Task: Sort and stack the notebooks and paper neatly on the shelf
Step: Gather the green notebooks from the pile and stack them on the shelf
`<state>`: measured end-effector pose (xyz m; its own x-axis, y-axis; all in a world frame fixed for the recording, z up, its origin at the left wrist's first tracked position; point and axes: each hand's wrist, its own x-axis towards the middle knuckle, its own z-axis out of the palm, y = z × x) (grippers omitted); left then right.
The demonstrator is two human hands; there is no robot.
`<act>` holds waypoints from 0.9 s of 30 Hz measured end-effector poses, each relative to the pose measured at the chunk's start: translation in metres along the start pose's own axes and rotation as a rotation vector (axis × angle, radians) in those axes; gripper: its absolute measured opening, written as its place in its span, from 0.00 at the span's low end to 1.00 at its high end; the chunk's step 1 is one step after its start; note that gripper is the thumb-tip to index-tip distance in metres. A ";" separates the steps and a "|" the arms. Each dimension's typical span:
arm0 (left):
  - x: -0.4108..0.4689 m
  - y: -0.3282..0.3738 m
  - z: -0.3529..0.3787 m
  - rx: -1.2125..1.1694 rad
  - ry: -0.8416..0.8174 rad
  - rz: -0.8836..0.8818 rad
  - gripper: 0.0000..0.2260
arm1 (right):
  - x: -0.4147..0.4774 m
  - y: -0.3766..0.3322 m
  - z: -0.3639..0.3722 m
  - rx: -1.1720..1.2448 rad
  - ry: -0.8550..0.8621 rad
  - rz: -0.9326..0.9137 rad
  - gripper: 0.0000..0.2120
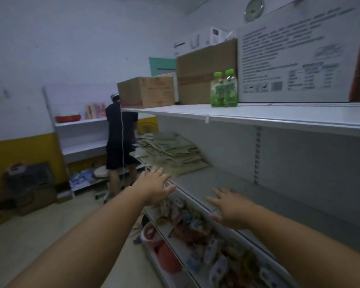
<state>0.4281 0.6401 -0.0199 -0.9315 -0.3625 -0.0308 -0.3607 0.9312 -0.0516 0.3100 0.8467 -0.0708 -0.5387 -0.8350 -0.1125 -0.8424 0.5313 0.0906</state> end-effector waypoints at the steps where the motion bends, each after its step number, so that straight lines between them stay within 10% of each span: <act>1: 0.003 -0.014 0.007 -0.002 -0.017 -0.018 0.28 | 0.016 -0.005 -0.001 0.001 0.006 -0.021 0.30; 27: 0.252 -0.268 0.006 0.034 0.036 -0.097 0.26 | 0.408 -0.042 -0.056 0.088 0.206 -0.104 0.26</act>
<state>0.2907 0.2993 -0.0198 -0.8936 -0.4487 0.0120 -0.4480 0.8898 -0.0870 0.1262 0.4757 -0.0649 -0.4417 -0.8927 0.0888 -0.8962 0.4436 0.0010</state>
